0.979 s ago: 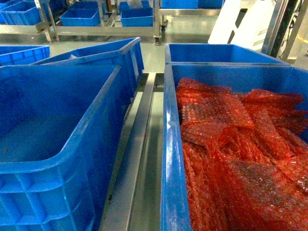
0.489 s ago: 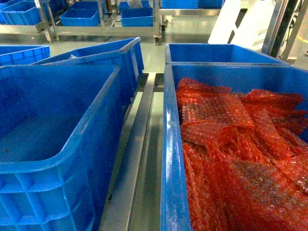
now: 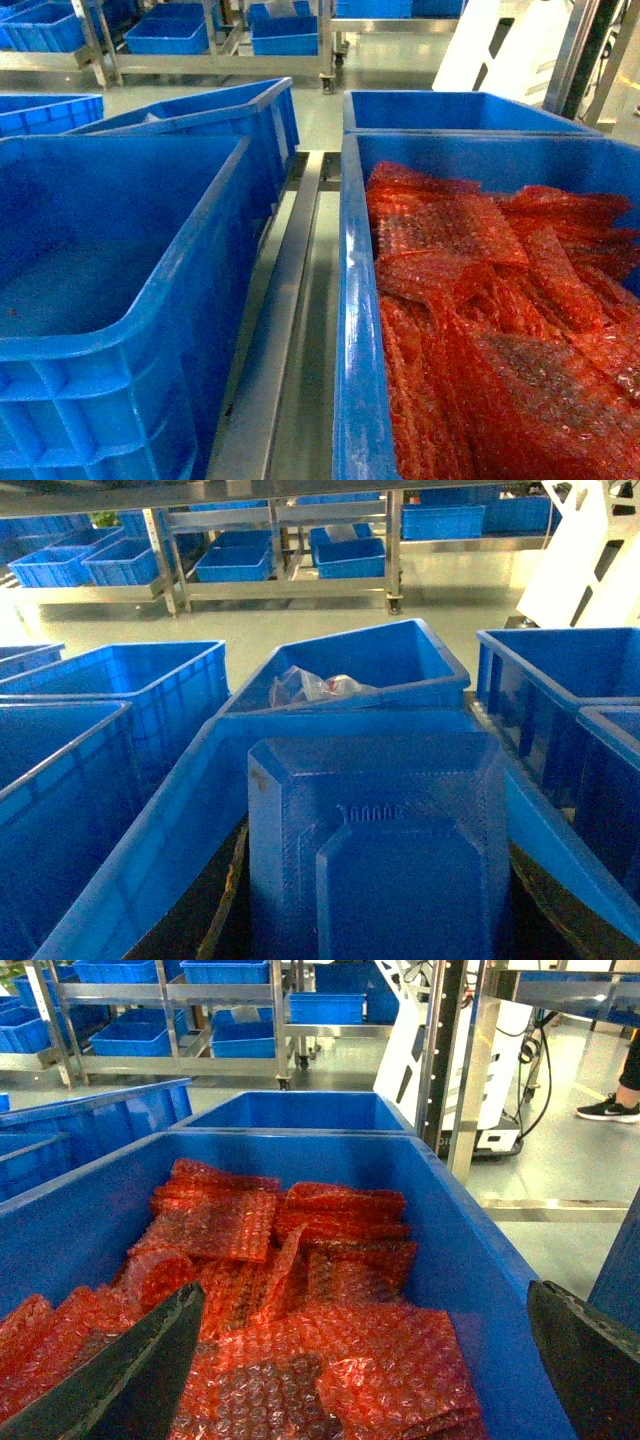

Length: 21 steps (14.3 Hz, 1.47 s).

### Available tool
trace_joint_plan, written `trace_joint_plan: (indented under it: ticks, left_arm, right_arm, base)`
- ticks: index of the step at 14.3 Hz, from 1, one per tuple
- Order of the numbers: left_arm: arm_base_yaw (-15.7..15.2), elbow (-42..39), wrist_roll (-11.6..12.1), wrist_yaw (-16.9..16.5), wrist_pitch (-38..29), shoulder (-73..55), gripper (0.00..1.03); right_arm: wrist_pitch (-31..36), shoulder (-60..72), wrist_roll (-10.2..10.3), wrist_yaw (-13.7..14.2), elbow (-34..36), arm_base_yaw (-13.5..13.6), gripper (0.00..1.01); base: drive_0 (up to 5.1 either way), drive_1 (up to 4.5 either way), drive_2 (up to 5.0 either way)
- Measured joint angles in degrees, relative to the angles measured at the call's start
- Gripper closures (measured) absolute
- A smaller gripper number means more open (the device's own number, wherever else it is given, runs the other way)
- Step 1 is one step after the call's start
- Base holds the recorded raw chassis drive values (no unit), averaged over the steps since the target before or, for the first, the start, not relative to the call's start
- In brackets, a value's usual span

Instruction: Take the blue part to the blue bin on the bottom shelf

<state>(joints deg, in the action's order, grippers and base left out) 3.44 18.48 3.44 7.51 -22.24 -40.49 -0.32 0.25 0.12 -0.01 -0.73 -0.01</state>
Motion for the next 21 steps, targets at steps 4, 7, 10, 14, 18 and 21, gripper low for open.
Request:
trace_joint_plan:
  ticks: [4,7,10,14,18,21]
  left_arm:
    - [3.58,2.80,-0.02,10.47,9.75,-2.10,0.59]
    - [2.36,8.63,-1.70,7.58,1.84,-14.34,0.59]
    - [0.96,11.65,-3.58,6.36,-1.66,-27.26,0.59]
    - [2.10,13.33,-4.20,5.22,-1.09,-26.10,0.22]
    - [2.36,13.31,-5.44,5.33,1.62,-25.24,0.06]
    - [2.36,13.31,-6.05,5.33,1.62,-25.22,0.05]
  right_arm:
    - [0.02,0.00,0.00,0.00,0.00,0.00,0.03]
    - [0.02,0.00,0.02,0.00,0.00,0.00,0.03]
    - [0.02,0.00,0.02,0.00,0.00,0.00,0.03]
    - [0.02,0.00,0.02,0.00,0.00,0.00,0.03]
    - [0.02,0.00,0.02,0.00,0.00,0.00,0.03]
    - [0.02,0.00,0.02,0.00,0.00,0.00,0.03]
  base:
    - [0.0,0.00,0.0]
    - [0.0,0.00,0.0]
    - [0.0,0.00,0.0]
    - [0.0,0.00,0.0]
    - [0.0,0.00,0.0]
    - [0.0,0.00,0.0]
